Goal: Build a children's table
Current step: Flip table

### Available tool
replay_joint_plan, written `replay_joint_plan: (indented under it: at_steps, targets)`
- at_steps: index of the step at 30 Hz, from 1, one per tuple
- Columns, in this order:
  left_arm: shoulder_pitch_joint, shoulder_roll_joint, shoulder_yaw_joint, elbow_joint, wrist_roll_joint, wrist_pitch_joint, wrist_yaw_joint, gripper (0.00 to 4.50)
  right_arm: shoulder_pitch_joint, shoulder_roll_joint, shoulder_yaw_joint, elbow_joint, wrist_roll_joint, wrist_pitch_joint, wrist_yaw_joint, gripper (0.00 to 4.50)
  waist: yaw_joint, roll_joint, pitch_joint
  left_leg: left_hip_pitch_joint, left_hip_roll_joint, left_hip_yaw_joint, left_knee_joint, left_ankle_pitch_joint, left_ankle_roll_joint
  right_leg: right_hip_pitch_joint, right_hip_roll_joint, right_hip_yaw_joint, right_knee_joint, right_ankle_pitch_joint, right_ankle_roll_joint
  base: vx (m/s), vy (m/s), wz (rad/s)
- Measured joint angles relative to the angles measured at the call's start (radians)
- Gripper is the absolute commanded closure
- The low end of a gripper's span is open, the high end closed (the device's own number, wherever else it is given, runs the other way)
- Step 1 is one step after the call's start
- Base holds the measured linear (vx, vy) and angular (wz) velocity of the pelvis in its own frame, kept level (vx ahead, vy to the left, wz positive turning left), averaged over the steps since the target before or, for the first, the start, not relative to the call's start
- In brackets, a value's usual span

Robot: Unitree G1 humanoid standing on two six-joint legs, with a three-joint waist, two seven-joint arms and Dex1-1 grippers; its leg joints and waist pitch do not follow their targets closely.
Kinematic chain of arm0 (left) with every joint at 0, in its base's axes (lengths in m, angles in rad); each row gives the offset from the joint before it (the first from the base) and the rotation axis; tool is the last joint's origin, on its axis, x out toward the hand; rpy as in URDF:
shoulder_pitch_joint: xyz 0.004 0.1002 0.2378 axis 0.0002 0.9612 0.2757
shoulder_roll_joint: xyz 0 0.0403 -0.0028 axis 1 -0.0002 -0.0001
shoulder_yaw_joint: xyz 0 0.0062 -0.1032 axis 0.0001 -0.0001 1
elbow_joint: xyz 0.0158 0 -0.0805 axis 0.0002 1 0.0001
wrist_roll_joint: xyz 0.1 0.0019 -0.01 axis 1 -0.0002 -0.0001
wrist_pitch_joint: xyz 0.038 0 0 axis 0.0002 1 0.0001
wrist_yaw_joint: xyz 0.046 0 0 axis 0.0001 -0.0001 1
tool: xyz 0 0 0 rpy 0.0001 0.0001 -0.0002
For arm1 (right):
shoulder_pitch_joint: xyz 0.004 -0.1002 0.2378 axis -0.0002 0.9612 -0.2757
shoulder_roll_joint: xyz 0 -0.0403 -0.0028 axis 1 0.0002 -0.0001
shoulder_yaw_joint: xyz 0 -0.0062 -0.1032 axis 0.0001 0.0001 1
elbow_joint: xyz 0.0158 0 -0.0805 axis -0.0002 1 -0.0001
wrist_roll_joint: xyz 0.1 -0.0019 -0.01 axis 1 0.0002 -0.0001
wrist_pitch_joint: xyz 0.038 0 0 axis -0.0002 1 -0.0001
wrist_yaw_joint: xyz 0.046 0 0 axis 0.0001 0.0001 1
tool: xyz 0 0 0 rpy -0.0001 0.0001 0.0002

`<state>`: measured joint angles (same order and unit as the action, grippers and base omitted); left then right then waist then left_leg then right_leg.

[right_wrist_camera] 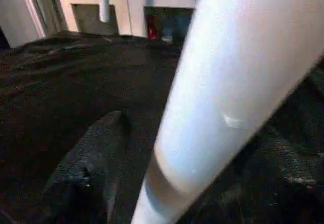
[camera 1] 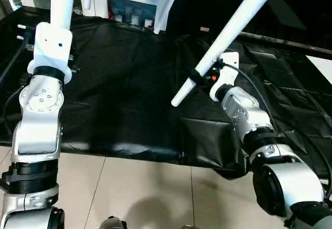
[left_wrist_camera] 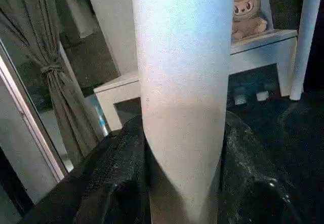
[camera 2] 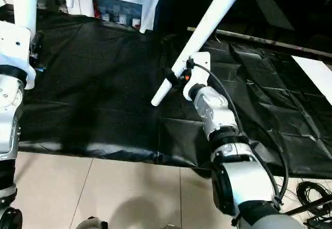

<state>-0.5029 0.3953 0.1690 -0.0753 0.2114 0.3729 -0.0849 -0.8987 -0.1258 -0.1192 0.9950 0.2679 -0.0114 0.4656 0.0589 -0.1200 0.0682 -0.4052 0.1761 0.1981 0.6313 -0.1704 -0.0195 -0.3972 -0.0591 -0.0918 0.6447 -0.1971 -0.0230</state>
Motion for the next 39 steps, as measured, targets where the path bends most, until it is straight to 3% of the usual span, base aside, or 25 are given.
replay_joint_plan:
  at_steps: [7,11,16,22,25,28,35,37,39]
  targets:
    - [0.031,-0.002,0.030,-0.007,-0.025,0.004,0.004,2.89,0.000,-0.008,-0.010,0.000,0.002,-0.008,0.058,2.23,-0.001,-0.003,0.000,-0.001,0.000,0.000,0.000,0.000,0.000,-0.001,0.000,0.000,0.000,0.000,-0.001,0.000,0.000,0.00]
    - [0.043,-0.012,0.035,-0.007,-0.042,0.004,0.006,2.89,0.029,-0.011,-0.005,-0.029,-0.006,-0.039,0.064,2.59,0.003,-0.010,0.000,-0.004,0.000,0.001,0.000,0.000,0.000,-0.003,0.000,0.000,-0.001,-0.001,-0.001,0.000,0.000,0.00]
    - [0.099,-0.028,0.051,-0.005,-0.087,0.005,-0.001,2.89,0.150,-0.007,0.016,-0.205,-0.026,-0.056,0.046,2.82,0.010,-0.017,0.000,-0.005,0.000,0.002,-0.001,0.000,0.000,-0.002,0.000,0.000,-0.005,-0.001,0.000,0.000,0.000,0.00]
    - [0.152,-0.047,0.051,0.043,-0.131,-0.043,-0.025,2.89,0.380,0.018,0.050,-0.514,-0.058,-0.055,-0.027,2.90,0.031,-0.032,-0.002,-0.002,0.000,0.002,-0.008,0.000,0.000,0.002,0.000,0.000,-0.011,-0.001,0.001,0.000,0.000,0.00]
    - [0.170,-0.044,0.049,0.054,-0.137,-0.080,-0.041,2.89,0.488,0.047,0.062,-0.661,-0.069,-0.023,-0.083,2.91,0.029,-0.027,0.000,0.007,0.000,0.002,-0.011,0.000,0.000,0.010,0.001,0.000,-0.016,-0.005,0.009,0.000,0.000,0.00]
    - [0.176,-0.040,0.036,0.078,-0.139,-0.113,-0.050,2.89,0.536,0.064,0.075,-0.714,-0.087,-0.010,-0.127,2.92,0.026,-0.023,0.003,0.016,-0.001,0.002,-0.014,0.000,0.000,0.016,0.001,0.000,-0.020,-0.006,0.010,0.000,0.000,0.00]
    - [0.160,-0.010,0.030,0.153,-0.148,-0.167,-0.066,2.89,0.583,0.086,0.104,-0.777,-0.124,0.010,-0.187,2.93,0.008,-0.021,0.001,0.020,-0.001,-0.001,-0.017,-0.001,0.000,0.020,0.001,-0.002,-0.028,-0.006,0.010,0.000,0.000,0.00]
    - [0.152,0.002,0.031,0.173,-0.167,-0.175,-0.094,2.33,0.581,0.085,0.110,-0.777,-0.132,0.019,-0.199,2.93,0.001,-0.021,0.000,0.021,-0.001,-0.001,-0.018,-0.001,0.000,0.021,0.001,-0.003,-0.031,-0.006,0.010,0.000,0.000,0.00]
    - [0.158,0.024,0.023,0.183,-0.165,-0.179,-0.132,2.19,0.571,0.085,0.114,-0.763,-0.134,0.015,-0.197,2.37,-0.004,-0.017,-0.001,0.021,-0.002,-0.001,-0.018,-0.001,0.000,0.022,0.000,-0.002,-0.034,-0.006,0.010,0.000,0.000,0.00]
